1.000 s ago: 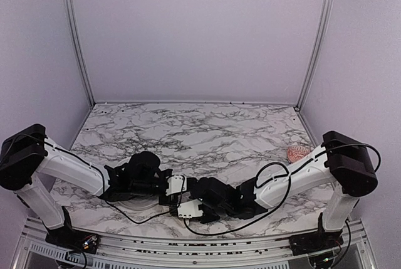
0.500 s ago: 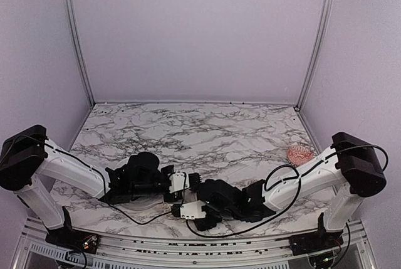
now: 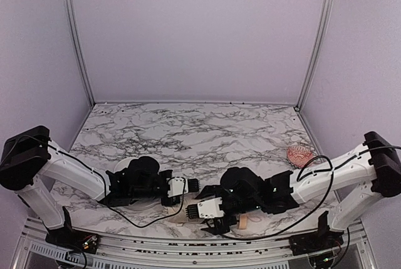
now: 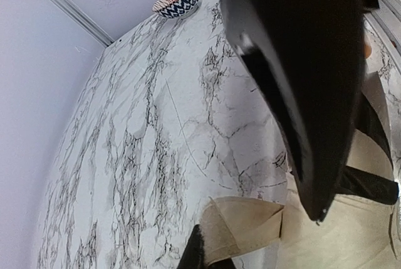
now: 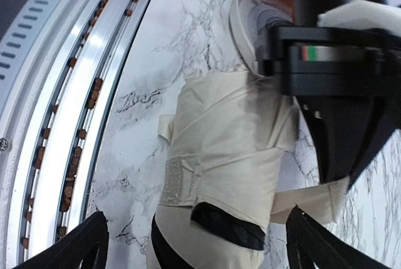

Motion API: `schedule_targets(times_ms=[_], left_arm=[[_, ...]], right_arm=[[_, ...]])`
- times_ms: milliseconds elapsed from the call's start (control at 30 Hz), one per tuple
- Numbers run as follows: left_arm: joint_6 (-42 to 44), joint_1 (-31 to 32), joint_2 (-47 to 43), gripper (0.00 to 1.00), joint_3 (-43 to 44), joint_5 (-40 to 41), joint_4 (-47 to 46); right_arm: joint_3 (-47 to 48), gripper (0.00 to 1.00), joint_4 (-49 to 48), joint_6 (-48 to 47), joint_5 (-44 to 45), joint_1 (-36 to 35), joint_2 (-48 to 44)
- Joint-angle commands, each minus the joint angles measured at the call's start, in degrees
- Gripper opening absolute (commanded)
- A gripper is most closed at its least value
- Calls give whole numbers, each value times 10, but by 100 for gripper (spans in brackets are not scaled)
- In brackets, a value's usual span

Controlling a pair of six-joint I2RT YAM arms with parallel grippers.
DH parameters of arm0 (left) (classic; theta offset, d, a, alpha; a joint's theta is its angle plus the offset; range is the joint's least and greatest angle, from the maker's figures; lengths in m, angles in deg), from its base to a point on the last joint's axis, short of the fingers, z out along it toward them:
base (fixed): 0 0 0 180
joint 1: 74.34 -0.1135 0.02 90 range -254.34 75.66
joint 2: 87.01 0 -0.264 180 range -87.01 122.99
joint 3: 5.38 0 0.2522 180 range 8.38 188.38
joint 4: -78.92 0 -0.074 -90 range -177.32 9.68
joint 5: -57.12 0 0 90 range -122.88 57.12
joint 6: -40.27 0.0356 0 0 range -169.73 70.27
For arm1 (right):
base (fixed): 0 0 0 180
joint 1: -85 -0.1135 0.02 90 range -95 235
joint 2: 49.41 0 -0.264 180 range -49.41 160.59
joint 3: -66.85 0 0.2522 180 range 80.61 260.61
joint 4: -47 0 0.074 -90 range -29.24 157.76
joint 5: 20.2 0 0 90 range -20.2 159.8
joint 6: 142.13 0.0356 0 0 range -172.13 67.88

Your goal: Put away the umbrella

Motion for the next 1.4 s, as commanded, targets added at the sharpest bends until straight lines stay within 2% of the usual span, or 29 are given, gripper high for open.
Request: schedule_targets(times_ms=[0, 133, 267, 367, 433, 500, 700, 867, 933, 1033, 1133, 1267, 1300, 1333, 1367], left_arm=[[18, -7, -14, 0, 2, 8, -7], [24, -7, -13, 0, 10, 4, -7], [31, -8, -15, 0, 13, 1, -10], [34, -8, -20, 0, 13, 0, -12], [34, -8, -23, 0, 12, 0, -13], [34, -8, -25, 0, 12, 0, -14], [29, -8, -25, 0, 11, -9, -14], [28, -7, -25, 0, 11, -9, -14], [27, -7, -25, 0, 11, -11, -14], [26, -7, -27, 0, 11, -12, -14], [25, -7, -27, 0, 12, -12, -15], [24, -8, -23, 0, 12, -8, -14], [23, -8, -23, 0, 12, -7, -14], [21, -7, -24, 13, 12, -2, -14], [17, -8, -25, 35, 12, 6, -13]], right_arm=[[-22, 95, -32, 48, -111, 57, -60], [-48, 95, -83, 98, -182, 116, -90], [-49, 93, -132, 180, -204, 177, -74], [-29, 87, -156, 263, -302, 241, -28], [-12, 75, -163, 306, -368, 274, 5], [-4, 72, -171, 321, -410, 278, 32], [2, 73, -244, 388, -452, 275, 96], [36, 72, -243, 375, -453, 257, 139], [46, 64, -243, 376, -458, 238, 154], [60, 48, -235, 373, -469, 237, 172], [70, 38, -231, 374, -488, 235, 182], [73, 7, -220, 368, -493, 234, 178], [68, 3, -221, 368, -492, 234, 174], [66, 0, -222, 368, -489, 235, 171], [64, 0, -222, 366, -484, 235, 168]])
